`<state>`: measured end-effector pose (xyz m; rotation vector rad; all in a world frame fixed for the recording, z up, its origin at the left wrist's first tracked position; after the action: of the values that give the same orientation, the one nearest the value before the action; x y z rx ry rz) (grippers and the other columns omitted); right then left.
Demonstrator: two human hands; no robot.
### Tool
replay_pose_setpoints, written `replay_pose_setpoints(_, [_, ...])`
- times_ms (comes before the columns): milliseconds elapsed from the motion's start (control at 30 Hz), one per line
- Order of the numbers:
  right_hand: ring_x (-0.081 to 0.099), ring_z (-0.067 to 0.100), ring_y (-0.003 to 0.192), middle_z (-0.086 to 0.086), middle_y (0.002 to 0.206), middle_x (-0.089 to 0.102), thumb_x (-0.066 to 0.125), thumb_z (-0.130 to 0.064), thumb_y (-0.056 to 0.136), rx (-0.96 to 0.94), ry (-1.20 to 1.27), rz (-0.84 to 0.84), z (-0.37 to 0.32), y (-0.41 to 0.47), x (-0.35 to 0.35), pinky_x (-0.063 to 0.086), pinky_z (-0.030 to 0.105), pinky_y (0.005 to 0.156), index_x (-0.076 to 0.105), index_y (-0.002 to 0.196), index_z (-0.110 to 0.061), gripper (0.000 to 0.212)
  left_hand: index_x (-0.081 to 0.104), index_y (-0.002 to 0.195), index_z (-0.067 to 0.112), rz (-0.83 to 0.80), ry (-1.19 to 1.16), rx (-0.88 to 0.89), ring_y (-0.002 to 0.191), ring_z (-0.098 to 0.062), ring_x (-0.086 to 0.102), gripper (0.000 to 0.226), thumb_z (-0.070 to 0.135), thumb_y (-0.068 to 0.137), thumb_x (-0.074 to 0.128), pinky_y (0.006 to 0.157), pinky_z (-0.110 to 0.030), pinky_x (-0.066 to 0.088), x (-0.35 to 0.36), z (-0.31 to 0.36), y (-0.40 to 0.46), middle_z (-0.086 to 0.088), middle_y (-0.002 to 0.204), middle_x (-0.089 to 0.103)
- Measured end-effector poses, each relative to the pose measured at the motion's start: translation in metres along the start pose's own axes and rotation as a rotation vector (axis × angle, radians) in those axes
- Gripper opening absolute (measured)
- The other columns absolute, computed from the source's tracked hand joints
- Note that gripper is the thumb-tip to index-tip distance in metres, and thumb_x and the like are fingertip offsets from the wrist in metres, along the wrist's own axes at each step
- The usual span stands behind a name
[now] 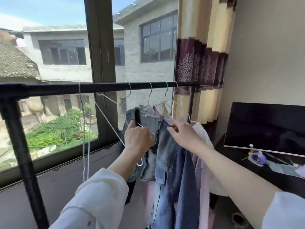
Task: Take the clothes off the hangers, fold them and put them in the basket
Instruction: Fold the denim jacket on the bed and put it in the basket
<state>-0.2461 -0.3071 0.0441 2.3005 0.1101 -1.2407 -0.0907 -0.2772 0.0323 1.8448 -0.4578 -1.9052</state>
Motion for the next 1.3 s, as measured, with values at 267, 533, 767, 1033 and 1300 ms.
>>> replay_pose_setpoints(267, [0.05, 0.027, 0.079, 0.0, 0.07, 0.044, 0.034, -0.016, 0.099, -0.158, 0.086, 0.065, 0.023, 0.015, 0.008, 0.036, 0.035, 0.074, 0.048, 0.076, -0.013, 0.028, 0.037, 0.142, 0.014, -0.283, -0.849, -0.186, 0.125, -0.018, 0.047, 0.046, 0.03, 0.099, 0.043, 0.108, -0.031, 0.035, 0.028, 0.011, 0.015, -0.003, 0.138, 0.049])
replay_pose_setpoints(533, [0.031, 0.018, 0.071, -0.004, 0.058, 0.042, 0.038, -0.018, 0.099, 0.063, 0.469, -0.097, 0.054, 0.035, 0.01, 0.04, 0.035, 0.074, 0.025, 0.053, -0.018, 0.048, 0.062, 0.099, 0.005, -0.236, -0.997, -0.38, 0.077, -0.021, 0.056, 0.047, 0.043, 0.1, 0.034, 0.074, -0.03, 0.045, 0.03, 0.031, 0.031, -0.012, 0.087, 0.06])
replay_pose_setpoints(767, [0.059, 0.025, 0.081, 0.019, 0.104, 0.063, 0.038, -0.01, 0.1, 0.188, 0.908, -0.26, 0.056, 0.032, 0.028, 0.05, 0.024, 0.069, 0.058, 0.11, 0.012, 0.031, 0.069, 0.095, 0.024, -0.503, -0.955, -0.304, 0.062, -0.019, 0.048, 0.013, 0.033, 0.088, 0.063, 0.061, -0.029, 0.044, 0.012, 0.022, 0.032, -0.01, 0.079, 0.06])
replay_pose_setpoints(1033, [0.058, 0.022, 0.088, 0.02, 0.104, 0.067, 0.044, -0.013, 0.098, 0.022, 0.759, -0.065, 0.057, 0.025, 0.031, 0.042, 0.026, 0.078, 0.064, 0.105, 0.0, 0.025, 0.067, 0.098, 0.008, -0.366, -0.912, -0.305, 0.053, -0.008, 0.047, 0.028, 0.033, 0.089, 0.061, 0.046, -0.017, 0.039, 0.013, 0.039, 0.03, -0.001, 0.07, 0.056])
replay_pose_setpoints(1300, [0.056, 0.008, 0.083, -0.007, 0.089, 0.059, 0.06, -0.028, 0.09, -0.06, 0.71, -0.081, 0.054, -0.006, 0.032, 0.044, 0.01, 0.065, 0.051, 0.106, -0.012, 0.024, 0.063, 0.077, 0.005, -0.225, -0.926, -0.418, 0.05, -0.014, 0.051, 0.013, 0.013, 0.087, 0.061, 0.045, -0.022, 0.043, 0.017, 0.049, 0.035, -0.005, 0.062, 0.054])
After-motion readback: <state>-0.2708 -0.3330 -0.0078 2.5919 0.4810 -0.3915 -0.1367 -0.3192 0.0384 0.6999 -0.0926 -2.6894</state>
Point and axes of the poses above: each hand's wrist, its own y-axis towards the middle knuckle, its own x-axis out of the palm, z = x × y, the point moved 3 cm from there along y, towards the middle knuckle
